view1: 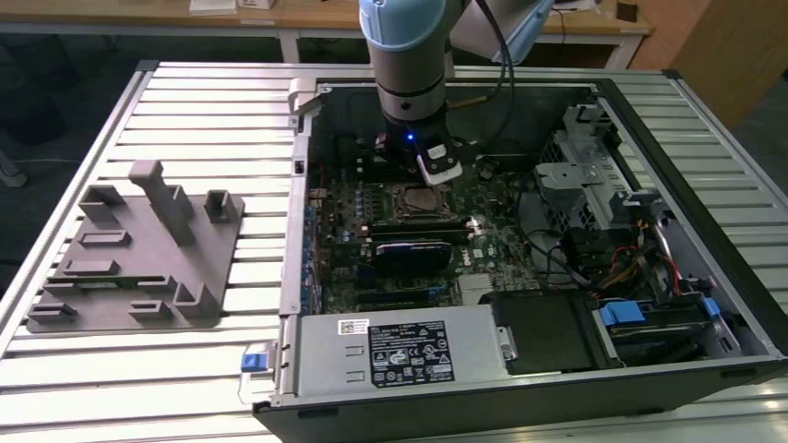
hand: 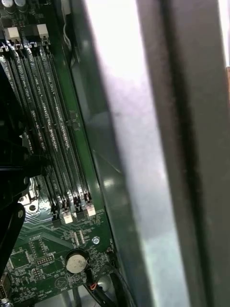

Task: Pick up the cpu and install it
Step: 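Install the first cpu locking lever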

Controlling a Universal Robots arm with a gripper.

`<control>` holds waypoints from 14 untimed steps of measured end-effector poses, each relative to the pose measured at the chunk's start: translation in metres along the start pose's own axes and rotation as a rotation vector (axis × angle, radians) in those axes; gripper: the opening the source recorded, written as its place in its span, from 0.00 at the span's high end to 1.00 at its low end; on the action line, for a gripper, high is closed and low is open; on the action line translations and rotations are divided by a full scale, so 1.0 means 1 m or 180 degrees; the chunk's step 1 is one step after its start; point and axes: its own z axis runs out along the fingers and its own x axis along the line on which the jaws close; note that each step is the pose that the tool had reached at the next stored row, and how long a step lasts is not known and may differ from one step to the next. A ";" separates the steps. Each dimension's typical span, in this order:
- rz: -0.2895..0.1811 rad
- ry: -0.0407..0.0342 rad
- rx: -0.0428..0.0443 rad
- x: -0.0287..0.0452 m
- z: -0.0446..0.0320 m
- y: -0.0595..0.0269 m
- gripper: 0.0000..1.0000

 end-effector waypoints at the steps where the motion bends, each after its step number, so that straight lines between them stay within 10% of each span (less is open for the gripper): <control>1: 0.0000 -0.0002 -0.0001 0.0000 0.0003 -0.0004 0.89; 14: 0.0002 -0.0005 -0.0021 -0.0003 0.0002 -0.0011 0.89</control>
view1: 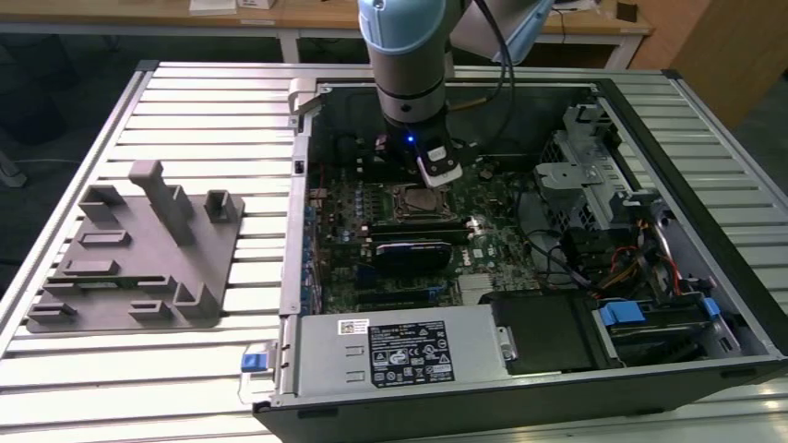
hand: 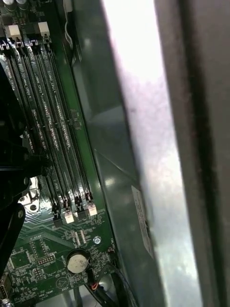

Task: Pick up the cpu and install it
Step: 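Install the first cpu locking lever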

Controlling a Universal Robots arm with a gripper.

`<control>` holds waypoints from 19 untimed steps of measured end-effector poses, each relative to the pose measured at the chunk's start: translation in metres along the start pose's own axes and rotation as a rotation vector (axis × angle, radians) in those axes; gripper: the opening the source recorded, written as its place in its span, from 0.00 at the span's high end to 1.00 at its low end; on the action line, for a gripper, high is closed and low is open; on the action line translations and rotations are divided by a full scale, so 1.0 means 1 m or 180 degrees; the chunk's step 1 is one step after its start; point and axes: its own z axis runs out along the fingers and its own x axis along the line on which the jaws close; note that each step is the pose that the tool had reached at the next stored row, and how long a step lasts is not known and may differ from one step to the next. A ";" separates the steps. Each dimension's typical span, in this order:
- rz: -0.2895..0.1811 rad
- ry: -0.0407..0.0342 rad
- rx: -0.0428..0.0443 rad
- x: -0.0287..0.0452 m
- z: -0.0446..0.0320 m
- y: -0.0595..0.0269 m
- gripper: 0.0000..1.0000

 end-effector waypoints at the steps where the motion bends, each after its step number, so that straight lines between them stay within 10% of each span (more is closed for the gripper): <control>1: 0.0000 0.0000 0.0001 -0.0002 -0.0014 0.0004 0.89; 12: -0.0006 -0.0007 0.0034 -0.0026 -0.0186 0.0049 0.89; 19: -0.0078 -0.0086 0.0394 -0.0026 -0.0188 0.0049 0.89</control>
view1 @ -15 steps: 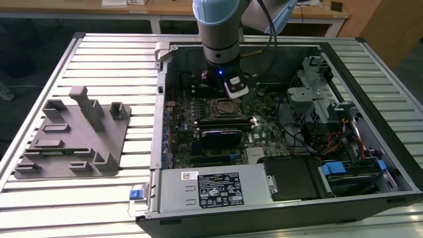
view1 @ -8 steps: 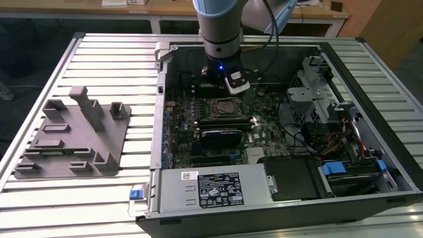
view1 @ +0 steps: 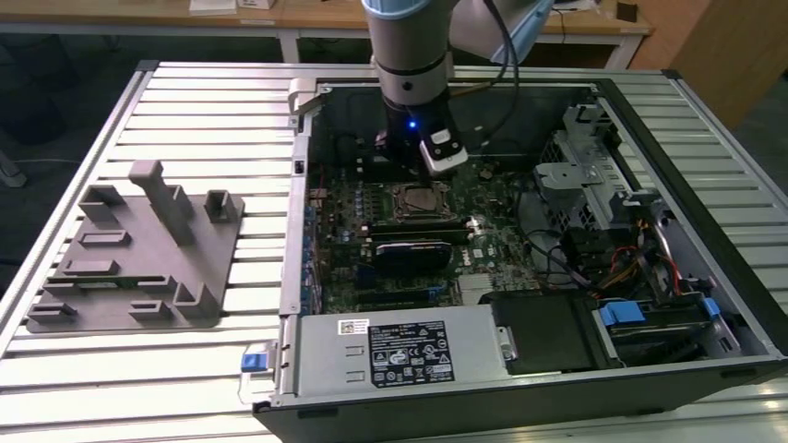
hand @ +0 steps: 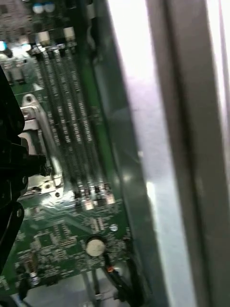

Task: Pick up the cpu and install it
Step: 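Install the first cpu locking lever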

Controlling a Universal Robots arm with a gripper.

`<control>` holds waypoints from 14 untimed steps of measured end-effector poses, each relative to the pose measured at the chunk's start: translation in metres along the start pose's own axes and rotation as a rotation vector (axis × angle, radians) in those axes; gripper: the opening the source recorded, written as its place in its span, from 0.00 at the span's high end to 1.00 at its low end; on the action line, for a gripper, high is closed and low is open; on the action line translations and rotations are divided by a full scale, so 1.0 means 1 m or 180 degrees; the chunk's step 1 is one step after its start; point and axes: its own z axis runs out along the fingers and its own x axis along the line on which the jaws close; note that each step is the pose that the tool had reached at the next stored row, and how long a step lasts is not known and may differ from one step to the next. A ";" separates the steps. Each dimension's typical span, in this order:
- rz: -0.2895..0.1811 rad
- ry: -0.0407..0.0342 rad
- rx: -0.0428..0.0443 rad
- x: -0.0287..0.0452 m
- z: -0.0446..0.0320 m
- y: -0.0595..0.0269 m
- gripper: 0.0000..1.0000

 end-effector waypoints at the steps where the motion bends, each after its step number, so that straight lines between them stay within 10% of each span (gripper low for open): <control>1: -0.0011 -0.0012 0.0054 0.0000 0.0001 0.0000 0.89; 7: -0.0072 -0.0081 0.0365 0.0000 0.0001 0.0000 0.89; 12: -0.0073 -0.0069 0.0373 -0.0001 0.0002 0.0001 0.89; 14: -0.0069 0.0031 0.0396 -0.0009 0.0005 0.0002 0.89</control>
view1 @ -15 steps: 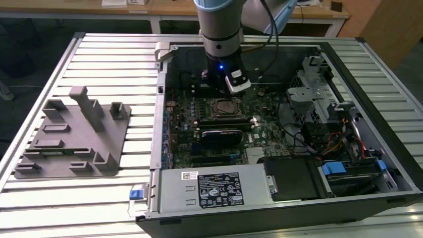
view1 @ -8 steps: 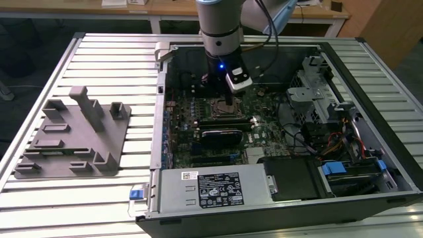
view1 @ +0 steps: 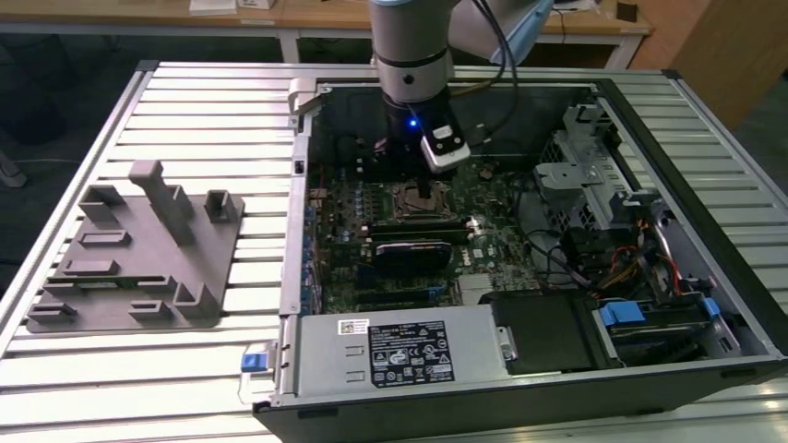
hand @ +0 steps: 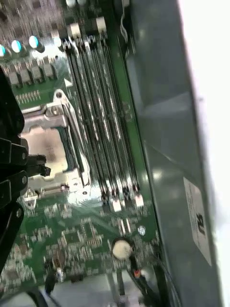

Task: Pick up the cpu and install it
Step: 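Install the first cpu locking lever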

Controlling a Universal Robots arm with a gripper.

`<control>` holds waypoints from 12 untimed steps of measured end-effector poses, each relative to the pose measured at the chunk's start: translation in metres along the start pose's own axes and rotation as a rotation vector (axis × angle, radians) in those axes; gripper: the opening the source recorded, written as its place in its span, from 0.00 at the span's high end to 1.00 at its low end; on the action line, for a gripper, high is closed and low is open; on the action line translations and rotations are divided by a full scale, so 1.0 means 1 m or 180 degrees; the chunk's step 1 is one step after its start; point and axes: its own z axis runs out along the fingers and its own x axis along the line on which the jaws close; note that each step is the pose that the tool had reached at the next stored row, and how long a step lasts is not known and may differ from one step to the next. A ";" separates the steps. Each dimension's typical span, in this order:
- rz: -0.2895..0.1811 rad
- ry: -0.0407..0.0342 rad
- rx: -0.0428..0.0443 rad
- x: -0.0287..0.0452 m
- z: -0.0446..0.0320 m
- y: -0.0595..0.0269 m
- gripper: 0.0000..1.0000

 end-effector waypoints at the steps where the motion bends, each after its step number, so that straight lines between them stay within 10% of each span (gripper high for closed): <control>1: -0.0002 0.0056 0.0012 -0.0007 0.0001 0.0001 0.89; 4: -0.0006 0.0200 0.0043 -0.0026 0.0005 0.0006 0.89; 12: -0.0006 0.0200 0.0043 -0.0030 -0.0016 0.0006 0.89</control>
